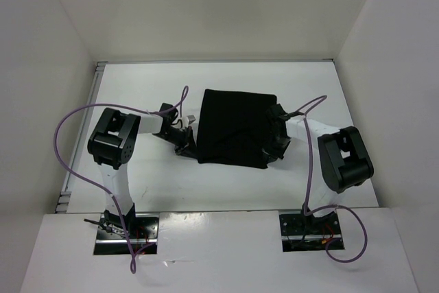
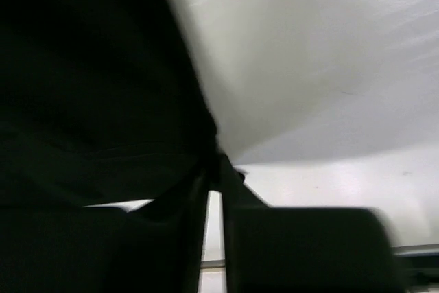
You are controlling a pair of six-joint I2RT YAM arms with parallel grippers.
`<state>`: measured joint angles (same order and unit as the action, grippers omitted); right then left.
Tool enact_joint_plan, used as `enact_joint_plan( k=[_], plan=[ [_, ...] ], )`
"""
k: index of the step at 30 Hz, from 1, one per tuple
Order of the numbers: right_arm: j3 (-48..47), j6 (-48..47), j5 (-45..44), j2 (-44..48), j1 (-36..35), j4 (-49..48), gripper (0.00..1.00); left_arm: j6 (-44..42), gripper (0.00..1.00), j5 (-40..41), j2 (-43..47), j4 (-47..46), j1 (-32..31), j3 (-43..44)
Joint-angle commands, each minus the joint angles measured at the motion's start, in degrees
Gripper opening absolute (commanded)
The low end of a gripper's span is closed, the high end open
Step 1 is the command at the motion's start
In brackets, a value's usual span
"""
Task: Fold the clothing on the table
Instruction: Fold the skirt
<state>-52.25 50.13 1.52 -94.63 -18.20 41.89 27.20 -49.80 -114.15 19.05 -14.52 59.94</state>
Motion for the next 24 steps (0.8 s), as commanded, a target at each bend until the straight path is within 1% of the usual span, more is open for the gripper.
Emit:
enact_joint_plan(
  k=[1,2,4,6,8,10,11,12,14,15,17,18,19,20,23,24],
  plan=[
    [1.4,0.8,-3.2,-4.6,-2.9,-5.6,0.05,-1.4,0.00,1.6,1.4,0.1,0.3,-1.3],
    [1.4,0.8,-3.2,-4.6,-3.6,-6.1,0.01,-1.4,0.00,1.6,1.4,-0.4,0.3,-1.3],
    [0.5,1.5,-4.8,-4.6,-4.1,-5.0,0.00,-1.4,0.00,1.1,1.4,-0.4,0.8,-1.3],
    [-1.6,1.5,-6.1,-0.4,-4.1,-2.4,0.00,-1.9,0.00,-0.1,2.6,0.5,1.4,-0.4],
    [-3.8,1.5,-7.3,4.7,-4.1,0.1,0.00,-3.5,0.00,-2.0,3.5,2.7,2.0,2.6],
    [-9.6,-1.4,-6.5,6.7,-2.1,1.9,0.00,-3.5,0.00,-4.1,4.2,3.8,3.4,5.8],
    [-12.3,-2.5,-6.5,6.7,-0.3,2.9,0.00,-3.5,0.00,-5.2,4.7,3.8,3.4,10.1],
    [-18.2,-3.5,-6.5,7.3,0.5,4.9,0.00,-2.0,0.00,-7.5,4.7,3.8,4.1,12.7],
    [-24.7,-7.1,-8.0,6.0,2.4,6.8,0.00,-0.3,0.00,-9.3,4.7,3.8,5.6,18.9],
    [-30.8,-8.2,-8.0,6.0,4.0,7.3,0.00,0.7,0.00,-10.9,3.3,3.8,5.6,25.6],
    [-36.7,-11.1,-8.8,3.2,6.2,8.1,0.00,4.7,0.00,-12.5,2.2,1.7,8.0,31.8],
    [-41.7,-12.1,-8.3,2.5,8.2,8.1,0.00,6.3,0.00,-12.5,1.3,0.7,8.5,34.3],
    [-43.6,-13.6,-7.5,0.8,9.2,8.1,0.00,8.3,0.00,-12.5,1.3,0.0,9.1,38.8],
    [-46.3,-14.1,-6.8,0.0,9.9,8.1,0.00,8.3,0.00,-12.5,0.0,0.0,9.8,40.8],
    [-47.8,-15.3,-4.6,-1.7,11.0,7.0,0.00,10.3,0.00,-12.5,-0.6,-0.5,10.4,43.6],
    [-47.8,-15.8,-3.8,-1.7,11.0,7.0,0.00,10.9,0.00,-12.5,-0.6,-2.1,10.4,43.6]
  ],
)
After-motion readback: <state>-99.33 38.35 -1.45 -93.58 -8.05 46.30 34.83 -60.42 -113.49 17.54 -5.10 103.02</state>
